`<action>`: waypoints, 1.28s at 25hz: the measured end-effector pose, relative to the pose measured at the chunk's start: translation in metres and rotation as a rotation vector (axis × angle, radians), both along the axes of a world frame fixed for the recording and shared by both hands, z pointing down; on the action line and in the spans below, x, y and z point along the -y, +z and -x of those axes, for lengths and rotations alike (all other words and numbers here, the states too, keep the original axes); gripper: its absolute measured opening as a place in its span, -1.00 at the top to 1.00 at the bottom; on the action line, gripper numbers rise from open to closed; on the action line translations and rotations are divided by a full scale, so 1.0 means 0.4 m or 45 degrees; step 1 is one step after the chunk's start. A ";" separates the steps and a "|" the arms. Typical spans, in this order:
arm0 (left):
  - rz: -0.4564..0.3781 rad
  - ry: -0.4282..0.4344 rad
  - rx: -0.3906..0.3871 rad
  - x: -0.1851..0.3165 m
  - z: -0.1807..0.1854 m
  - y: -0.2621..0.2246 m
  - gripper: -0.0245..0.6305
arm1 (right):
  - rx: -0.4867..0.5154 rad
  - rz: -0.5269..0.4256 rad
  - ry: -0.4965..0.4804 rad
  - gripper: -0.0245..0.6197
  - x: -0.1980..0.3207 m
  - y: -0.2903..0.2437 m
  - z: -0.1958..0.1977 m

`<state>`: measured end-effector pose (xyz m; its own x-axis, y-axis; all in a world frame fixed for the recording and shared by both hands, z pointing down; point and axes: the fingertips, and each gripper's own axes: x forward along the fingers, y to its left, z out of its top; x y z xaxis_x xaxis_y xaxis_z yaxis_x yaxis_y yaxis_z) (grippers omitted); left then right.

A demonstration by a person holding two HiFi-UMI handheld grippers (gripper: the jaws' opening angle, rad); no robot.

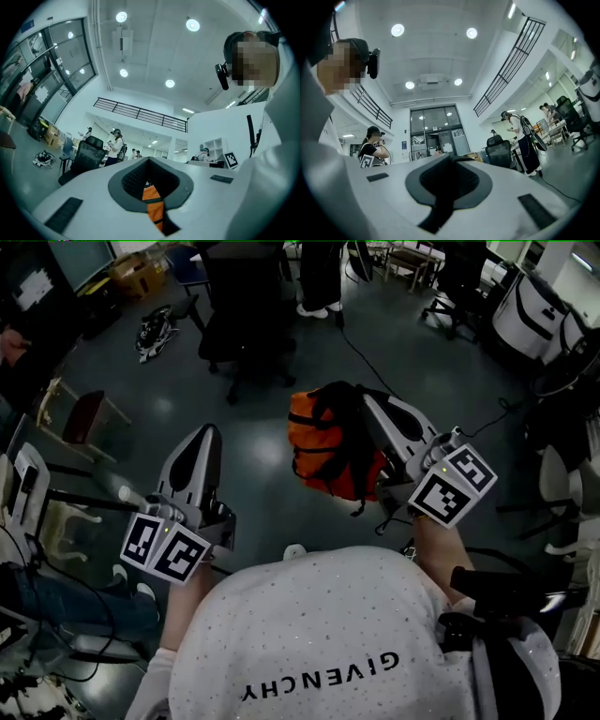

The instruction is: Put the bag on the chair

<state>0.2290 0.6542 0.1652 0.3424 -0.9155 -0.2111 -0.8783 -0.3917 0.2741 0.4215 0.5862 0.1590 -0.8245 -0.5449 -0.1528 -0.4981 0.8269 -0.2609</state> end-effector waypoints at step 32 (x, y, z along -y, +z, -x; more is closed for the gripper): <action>-0.005 0.011 0.005 0.219 0.211 -0.014 0.93 | -0.007 -0.032 0.009 0.88 0.234 -0.046 0.196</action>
